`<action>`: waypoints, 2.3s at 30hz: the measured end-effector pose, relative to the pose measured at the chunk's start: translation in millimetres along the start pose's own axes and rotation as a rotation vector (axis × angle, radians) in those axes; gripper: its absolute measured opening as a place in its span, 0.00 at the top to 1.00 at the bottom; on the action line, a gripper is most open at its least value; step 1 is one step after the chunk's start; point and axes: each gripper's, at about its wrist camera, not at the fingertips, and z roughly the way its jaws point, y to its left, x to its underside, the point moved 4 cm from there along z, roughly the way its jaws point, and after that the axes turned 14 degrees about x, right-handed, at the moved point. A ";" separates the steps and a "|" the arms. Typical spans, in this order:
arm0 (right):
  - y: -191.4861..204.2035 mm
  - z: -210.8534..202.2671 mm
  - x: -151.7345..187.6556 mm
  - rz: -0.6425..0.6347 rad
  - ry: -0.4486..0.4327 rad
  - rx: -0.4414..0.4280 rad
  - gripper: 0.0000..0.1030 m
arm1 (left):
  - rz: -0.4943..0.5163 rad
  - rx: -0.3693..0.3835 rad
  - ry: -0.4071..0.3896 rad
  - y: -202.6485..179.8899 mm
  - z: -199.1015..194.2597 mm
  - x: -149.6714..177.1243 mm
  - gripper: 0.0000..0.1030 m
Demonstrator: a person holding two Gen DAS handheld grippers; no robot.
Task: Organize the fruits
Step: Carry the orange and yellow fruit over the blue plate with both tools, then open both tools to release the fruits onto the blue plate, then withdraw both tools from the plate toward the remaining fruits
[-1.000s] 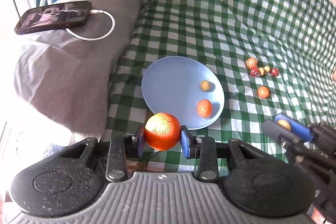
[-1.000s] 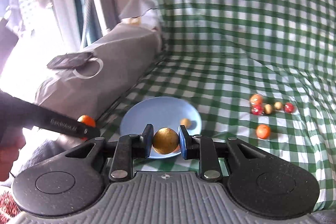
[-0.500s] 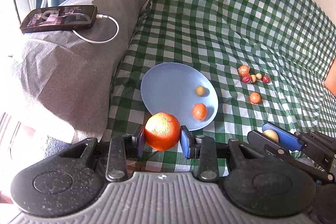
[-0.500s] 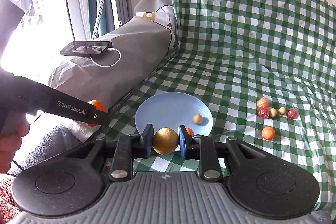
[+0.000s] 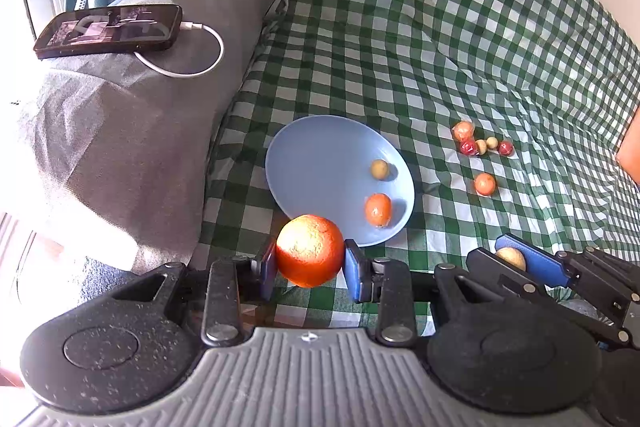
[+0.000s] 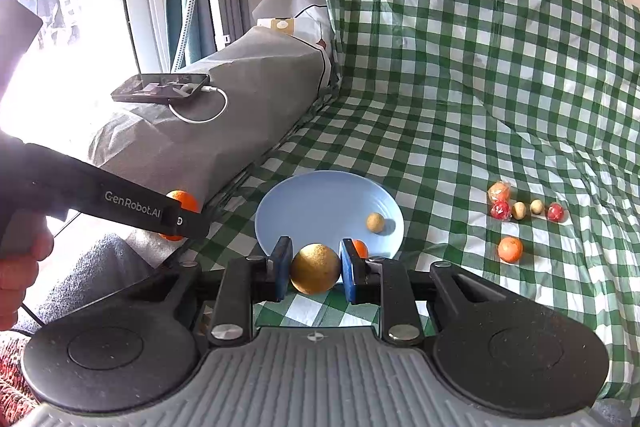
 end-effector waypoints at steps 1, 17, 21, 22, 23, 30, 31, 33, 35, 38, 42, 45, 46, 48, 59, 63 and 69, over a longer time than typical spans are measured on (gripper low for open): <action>0.1 0.8 0.3 -0.001 0.002 -0.002 0.74 | -0.003 -0.001 0.001 0.5 0.8 0.0 0.63; 0.6 48.6 -14.4 -0.003 0.044 0.012 0.74 | -0.047 -0.012 0.020 16.2 29.9 -19.5 0.63; -0.2 72.2 -19.7 0.003 0.061 0.016 0.74 | -0.041 -0.012 0.026 17.0 45.6 -32.7 0.63; -0.3 78.8 -20.7 0.002 0.066 0.018 0.74 | -0.037 -0.013 0.028 16.8 50.5 -36.2 0.63; -0.9 86.6 -21.0 -0.001 0.073 0.020 0.74 | -0.033 -0.015 0.030 16.5 56.1 -39.8 0.63; -3.3 140.7 -14.6 -0.039 0.132 0.048 0.74 | -0.009 -0.030 0.076 17.5 107.0 -59.1 0.63; -4.3 148.1 -13.9 -0.042 0.141 0.055 0.74 | -0.005 -0.035 0.085 18.4 114.5 -60.9 0.63; -5.3 161.1 -13.3 -0.053 0.151 0.058 0.74 | 0.001 -0.039 0.101 20.8 127.4 -63.6 0.63; -5.4 172.7 -12.8 -0.072 0.157 0.063 0.74 | 0.006 -0.044 0.115 22.9 139.4 -66.3 0.63; -3.9 187.4 -11.9 -0.096 0.164 0.065 0.74 | 0.022 -0.060 0.128 26.2 155.9 -69.5 0.63; -0.5 205.2 -11.0 -0.128 0.178 0.060 0.74 | 0.059 -0.081 0.144 29.8 172.6 -71.8 0.62; 2.4 209.6 -13.5 -0.146 0.168 0.030 0.74 | 0.077 -0.062 0.113 29.9 169.2 -75.4 0.23; 3.4 208.6 -15.6 -0.153 0.159 0.021 0.73 | 0.080 -0.057 0.091 29.0 163.5 -76.4 0.06; 3.1 203.1 -19.4 -0.168 0.151 0.022 0.50 | 0.082 -0.063 0.030 28.1 148.5 -77.5 0.00; -11.6 89.4 -4.1 -0.084 0.171 0.055 0.04 | 0.081 -0.169 0.048 15.6 61.6 -24.9 0.00; -9.2 49.2 1.7 -0.047 0.125 0.082 0.01 | 0.072 -0.167 0.053 9.0 39.0 -5.1 0.00; -8.8 8.6 3.0 -0.008 0.044 0.100 0.01 | 0.095 -0.168 -0.001 -8.9 9.2 8.5 0.00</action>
